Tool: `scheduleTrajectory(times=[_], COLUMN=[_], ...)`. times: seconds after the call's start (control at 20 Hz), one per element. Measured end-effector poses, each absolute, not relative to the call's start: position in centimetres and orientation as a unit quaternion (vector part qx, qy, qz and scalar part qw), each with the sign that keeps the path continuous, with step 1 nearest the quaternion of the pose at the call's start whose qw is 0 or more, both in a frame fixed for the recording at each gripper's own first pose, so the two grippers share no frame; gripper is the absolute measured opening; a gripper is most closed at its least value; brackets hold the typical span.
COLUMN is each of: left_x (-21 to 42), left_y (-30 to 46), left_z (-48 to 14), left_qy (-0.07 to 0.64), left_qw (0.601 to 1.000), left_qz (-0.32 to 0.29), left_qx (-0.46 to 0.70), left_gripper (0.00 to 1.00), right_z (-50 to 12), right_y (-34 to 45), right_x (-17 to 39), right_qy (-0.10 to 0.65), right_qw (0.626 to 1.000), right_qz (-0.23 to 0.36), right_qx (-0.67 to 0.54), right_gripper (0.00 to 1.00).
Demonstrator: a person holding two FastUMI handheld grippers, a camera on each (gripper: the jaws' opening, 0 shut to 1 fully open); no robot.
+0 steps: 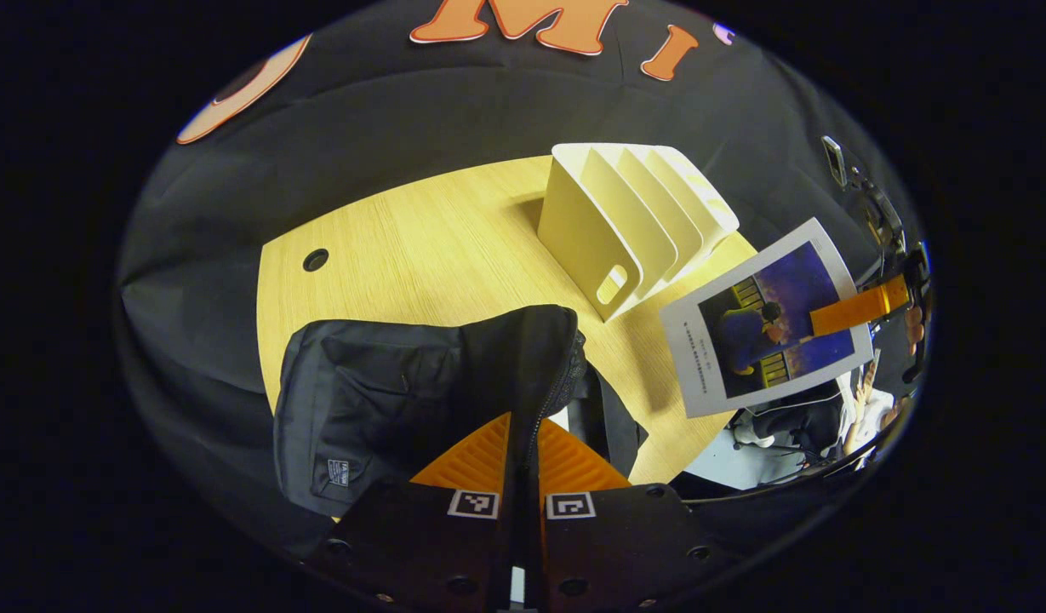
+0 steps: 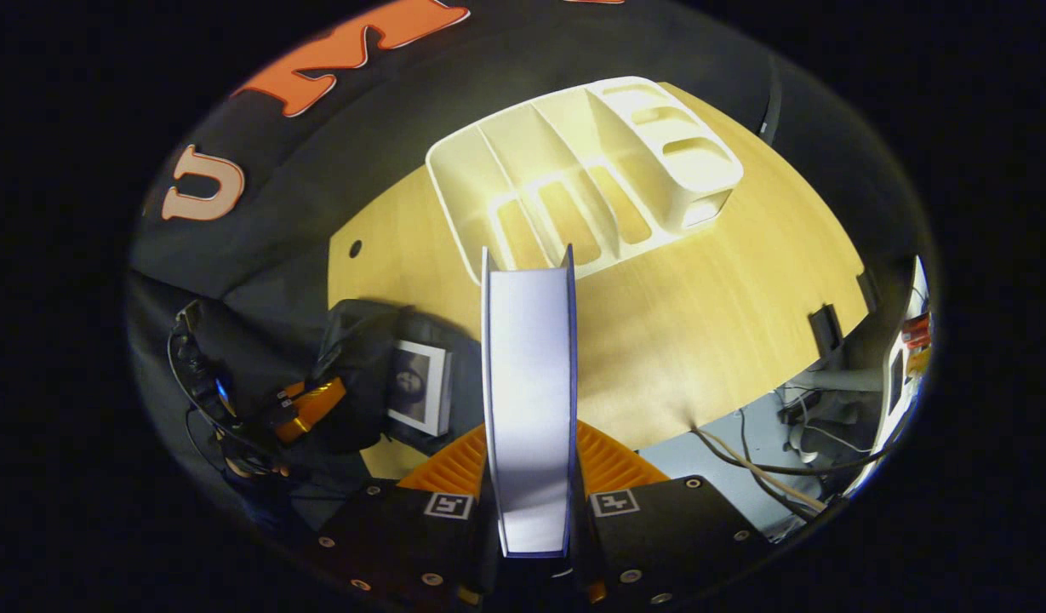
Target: Open the schoolbag, grab two books from the bookshelf and put them into the schoolbag.
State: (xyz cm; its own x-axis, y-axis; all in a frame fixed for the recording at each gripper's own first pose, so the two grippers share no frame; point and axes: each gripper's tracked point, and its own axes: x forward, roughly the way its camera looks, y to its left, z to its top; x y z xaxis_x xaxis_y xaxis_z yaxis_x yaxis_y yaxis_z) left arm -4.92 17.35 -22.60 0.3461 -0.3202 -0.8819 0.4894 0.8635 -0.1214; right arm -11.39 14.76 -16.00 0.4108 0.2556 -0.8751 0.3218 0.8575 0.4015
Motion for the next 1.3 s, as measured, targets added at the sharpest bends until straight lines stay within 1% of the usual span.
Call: scheduleTrajectory(times=[0.25,0.4,0.7,1.05,1.15,1.3], left_x=[-4.3,-4.1,-3.3,-2.9,-3.0,-3.2], left_y=[18.0,18.4,18.7,18.3,18.1,17.6], left_z=[-21.4,-20.9,-19.1,-18.0,-17.8,-17.5], left_qy=[0.508,0.504,0.492,0.481,0.479,0.475], left_qw=[0.82,0.822,0.829,0.834,0.835,0.837], left_qz=[-0.247,-0.246,-0.247,-0.252,-0.254,-0.259], left_qx=[0.094,0.097,0.101,0.096,0.093,0.088], left_gripper=[0.06,0.06,0.06,0.06,0.06,0.06], right_z=[-16.7,-17.6,-19.3,-21.5,-22.6,-23.7], right_y=[18.3,20.9,25.7,30.5,31.2,32.9], right_x=[-11.4,-10.4,-8.3,-4.9,-4.3,-3.8], right_qy=[0.512,0.49,0.462,0.433,0.431,0.432], right_qw=[0.795,0.786,0.773,0.753,0.759,0.747], right_qz=[0.023,0.044,0.099,0.137,0.145,0.158], right_qx=[0.326,0.376,0.424,0.477,0.466,0.48], right_gripper=[0.35,0.35,0.35,0.35,0.35,0.35])
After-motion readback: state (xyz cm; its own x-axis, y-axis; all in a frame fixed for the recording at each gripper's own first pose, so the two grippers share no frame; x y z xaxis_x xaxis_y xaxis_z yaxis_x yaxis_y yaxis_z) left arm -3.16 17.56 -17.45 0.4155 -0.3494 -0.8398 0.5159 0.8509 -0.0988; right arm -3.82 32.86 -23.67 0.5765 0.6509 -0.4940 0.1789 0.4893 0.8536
